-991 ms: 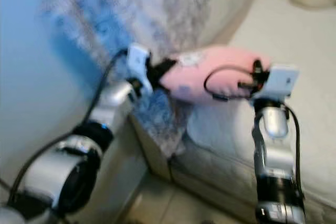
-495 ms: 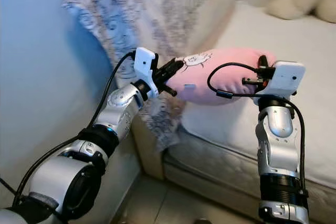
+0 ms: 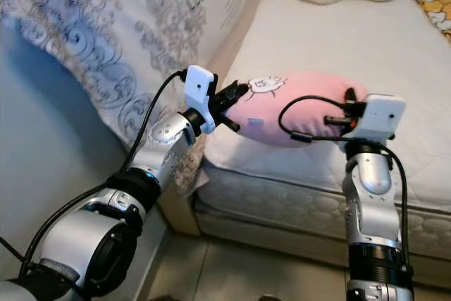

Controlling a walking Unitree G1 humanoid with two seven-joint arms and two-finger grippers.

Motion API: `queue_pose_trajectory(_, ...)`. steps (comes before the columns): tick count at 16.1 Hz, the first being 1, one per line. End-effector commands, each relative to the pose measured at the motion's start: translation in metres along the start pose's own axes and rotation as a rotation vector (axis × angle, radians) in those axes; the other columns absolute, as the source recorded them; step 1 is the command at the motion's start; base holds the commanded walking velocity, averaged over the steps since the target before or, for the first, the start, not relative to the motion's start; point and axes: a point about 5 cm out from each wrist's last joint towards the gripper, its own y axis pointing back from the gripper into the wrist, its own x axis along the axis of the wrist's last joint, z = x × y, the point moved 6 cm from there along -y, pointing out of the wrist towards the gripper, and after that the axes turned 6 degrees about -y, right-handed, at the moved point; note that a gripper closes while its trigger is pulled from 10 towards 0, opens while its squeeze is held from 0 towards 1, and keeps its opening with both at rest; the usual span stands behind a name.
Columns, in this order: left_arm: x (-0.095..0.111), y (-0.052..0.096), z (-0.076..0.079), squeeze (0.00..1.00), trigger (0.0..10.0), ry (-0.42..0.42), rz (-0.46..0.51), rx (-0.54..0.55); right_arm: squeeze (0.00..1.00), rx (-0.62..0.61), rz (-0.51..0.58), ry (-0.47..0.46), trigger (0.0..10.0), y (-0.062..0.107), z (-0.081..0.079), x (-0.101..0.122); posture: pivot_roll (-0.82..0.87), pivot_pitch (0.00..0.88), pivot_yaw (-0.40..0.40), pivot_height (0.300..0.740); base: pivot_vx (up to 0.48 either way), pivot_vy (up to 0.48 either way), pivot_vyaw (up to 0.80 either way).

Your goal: Clean up the room

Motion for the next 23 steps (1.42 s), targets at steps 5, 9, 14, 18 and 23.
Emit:
queue_pose_trajectory(5, 0.018, -0.004, -0.02, 0.0, 0.0, 0.023, 0.041, 0.106, 0.0, 0.056, 0.03, 0.022, 10.0, -0.011, -0.011, 0.013, -0.16, 0.0, 0.089, 0.727, 0.192, 0.0, 0.0)
queue_pose_trajectory(9, 0.023, -0.007, -0.014, 0.0, 0.0, -0.004, 0.06, 0.078, 0.0, 0.072, 0.069, 0.054, 10.0, -0.021, -0.011, 0.029, -0.16, 0.0, 0.089, 0.727, 0.48, 0.0, 0.0)
queue_pose_trajectory(14, 0.03, -0.015, -0.003, 0.0, 0.0, 0.005, 0.07, 0.037, 0.0, 0.033, 0.074, 0.046, 10.0, -0.032, 0.005, 0.036, -0.15, 0.0, 0.084, 0.727, 0.471, 0.0, 0.0)
queue_pose_trajectory(18, 0.034, -0.018, -0.005, 0.0, 0.0, 0.015, 0.062, 0.046, 0.0, 0.056, 0.061, 0.054, 10.0, -0.036, -0.001, 0.035, -0.14, 0.0, 0.08, 0.727, 0.473, 0.0, 0.0)
queue_pose_trajectory(23, 0.051, -0.031, -0.014, 0.0, 6.9, -0.041, 0.008, 0.072, 0.0, 0.191, -0.052, 0.126, 10.0, -0.093, -0.027, 0.049, -0.11, 0.0, 0.05, 0.727, 0.177, 0.0, 0.0)
